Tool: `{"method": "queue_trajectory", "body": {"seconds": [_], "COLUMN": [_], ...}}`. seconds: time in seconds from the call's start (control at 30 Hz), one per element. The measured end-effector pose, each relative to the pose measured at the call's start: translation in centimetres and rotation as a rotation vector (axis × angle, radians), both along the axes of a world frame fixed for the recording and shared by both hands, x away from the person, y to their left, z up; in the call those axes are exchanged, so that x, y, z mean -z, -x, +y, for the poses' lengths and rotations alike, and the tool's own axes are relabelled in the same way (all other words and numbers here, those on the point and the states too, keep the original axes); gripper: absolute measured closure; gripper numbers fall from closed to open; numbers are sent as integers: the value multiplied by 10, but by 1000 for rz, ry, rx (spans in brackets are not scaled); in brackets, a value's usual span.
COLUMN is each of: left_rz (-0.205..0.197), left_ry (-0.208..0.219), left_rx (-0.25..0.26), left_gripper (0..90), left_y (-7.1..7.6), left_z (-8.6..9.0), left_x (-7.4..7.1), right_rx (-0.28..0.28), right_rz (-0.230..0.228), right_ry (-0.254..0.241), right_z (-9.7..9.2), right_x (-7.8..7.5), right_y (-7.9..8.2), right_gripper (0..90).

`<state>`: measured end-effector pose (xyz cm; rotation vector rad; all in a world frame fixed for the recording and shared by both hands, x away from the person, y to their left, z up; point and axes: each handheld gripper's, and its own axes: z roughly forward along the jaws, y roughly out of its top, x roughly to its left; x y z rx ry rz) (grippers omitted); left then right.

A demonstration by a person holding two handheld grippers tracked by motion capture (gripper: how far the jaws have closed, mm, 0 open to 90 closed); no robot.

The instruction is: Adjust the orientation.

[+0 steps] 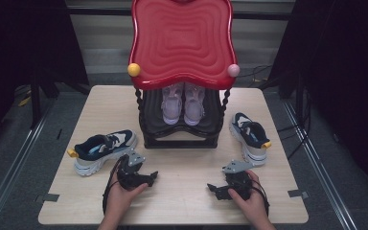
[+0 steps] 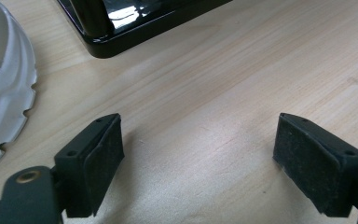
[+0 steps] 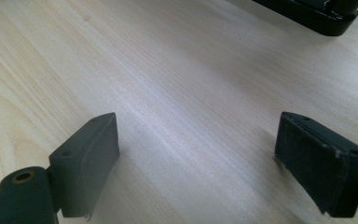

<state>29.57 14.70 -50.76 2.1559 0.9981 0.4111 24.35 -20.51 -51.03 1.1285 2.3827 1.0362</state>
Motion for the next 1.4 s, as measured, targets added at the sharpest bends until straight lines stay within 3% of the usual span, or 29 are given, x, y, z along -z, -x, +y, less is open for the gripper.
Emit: {"method": "queue_trajectory", "body": {"seconds": [0.43,0.63,0.83,1.4], "left_rz": [-7,-3,-10,-22], "left_ry": [42,30,-8,-6], "left_rx": [41,63,69,42], "left_gripper": [169,173,180,186], "left_y": [3,0,-3,-13], "left_z": [11,17,25,47], "left_x": [-29,-45,-58,-77], "right_rx": [-2,-3,-1,-6], "right_rz": [2,1,1,2], "right_ry": [0,-1,2,1], "right_z": [0,0,0,-1], "right_x": [0,0,0,0], "right_y": [0,0,0,0], "right_gripper": [130,129,129,130]}}
